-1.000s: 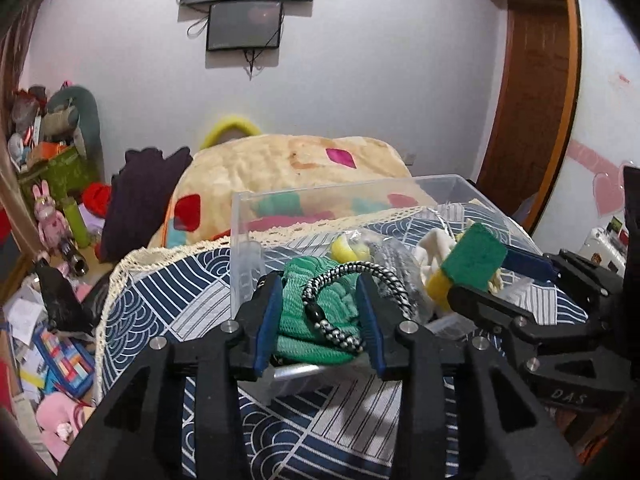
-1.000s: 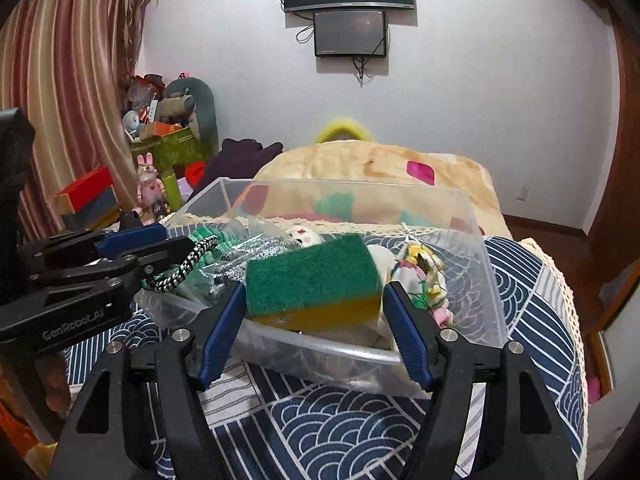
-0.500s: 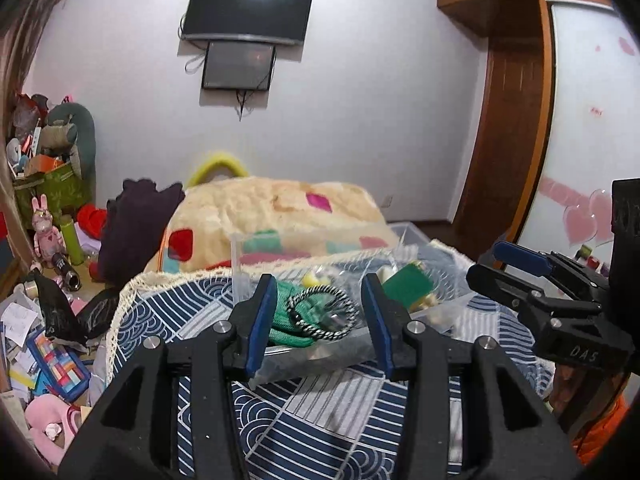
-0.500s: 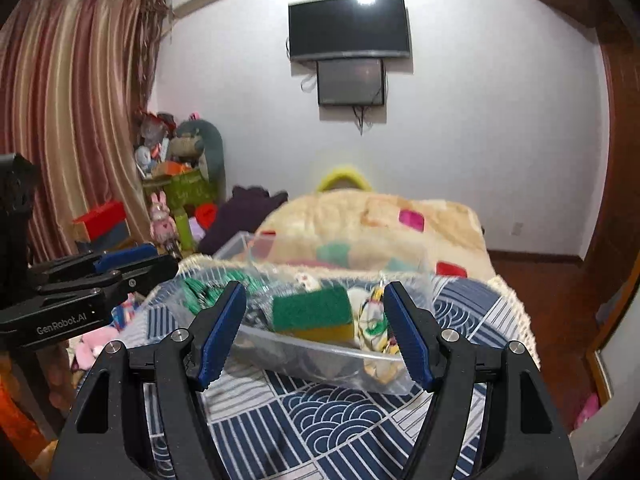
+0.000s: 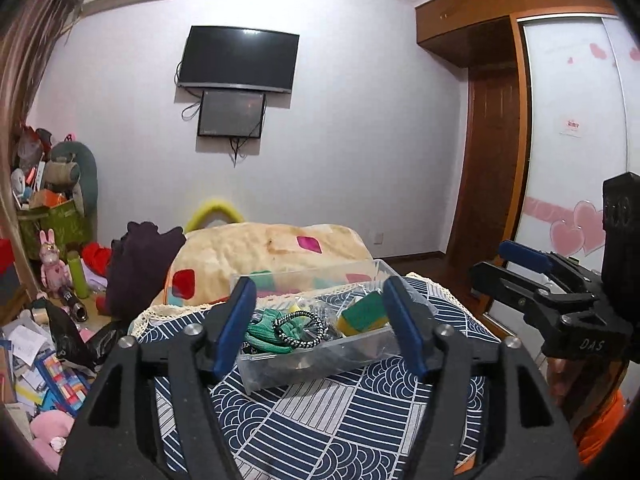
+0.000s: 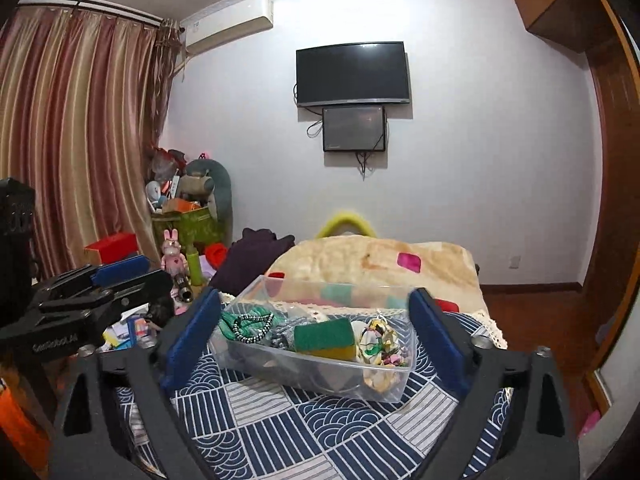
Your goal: Organize soft objects
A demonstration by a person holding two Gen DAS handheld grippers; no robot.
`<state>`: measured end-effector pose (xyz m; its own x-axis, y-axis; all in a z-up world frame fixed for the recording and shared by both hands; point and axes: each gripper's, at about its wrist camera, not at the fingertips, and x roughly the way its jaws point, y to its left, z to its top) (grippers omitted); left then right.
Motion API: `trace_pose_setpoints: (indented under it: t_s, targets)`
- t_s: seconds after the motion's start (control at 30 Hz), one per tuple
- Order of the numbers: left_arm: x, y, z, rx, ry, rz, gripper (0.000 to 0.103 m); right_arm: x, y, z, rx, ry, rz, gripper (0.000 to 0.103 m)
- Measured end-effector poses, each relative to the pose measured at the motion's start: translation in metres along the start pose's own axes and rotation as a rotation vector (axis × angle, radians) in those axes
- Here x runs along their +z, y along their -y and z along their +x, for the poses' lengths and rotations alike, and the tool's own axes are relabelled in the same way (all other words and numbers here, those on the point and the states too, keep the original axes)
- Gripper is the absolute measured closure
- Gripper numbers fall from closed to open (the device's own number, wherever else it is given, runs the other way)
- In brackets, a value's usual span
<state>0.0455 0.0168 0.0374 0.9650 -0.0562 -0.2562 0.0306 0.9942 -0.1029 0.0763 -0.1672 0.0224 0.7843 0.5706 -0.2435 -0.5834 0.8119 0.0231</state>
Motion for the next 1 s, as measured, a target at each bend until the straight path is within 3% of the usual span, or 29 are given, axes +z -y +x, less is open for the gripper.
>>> trace_pose_setpoints:
  t_s: [0.17,0.23,1.0]
  targets:
    - [-0.005,0.005,-0.012,0.036,0.045,0.021,0.007,-0.004,-0.001,-0.006,-0.028,0.023,-0.006,0.0]
    - [-0.007,0.006,-0.016,0.045,0.061,0.026,0.003,-0.006,-0.001,-0.008,-0.029,0.026,-0.004,0.0]
    - [-0.016,0.008,-0.022,0.049,0.061,0.025,0.0,-0.011,-0.001,-0.016,-0.037,0.034,0.008,0.0]
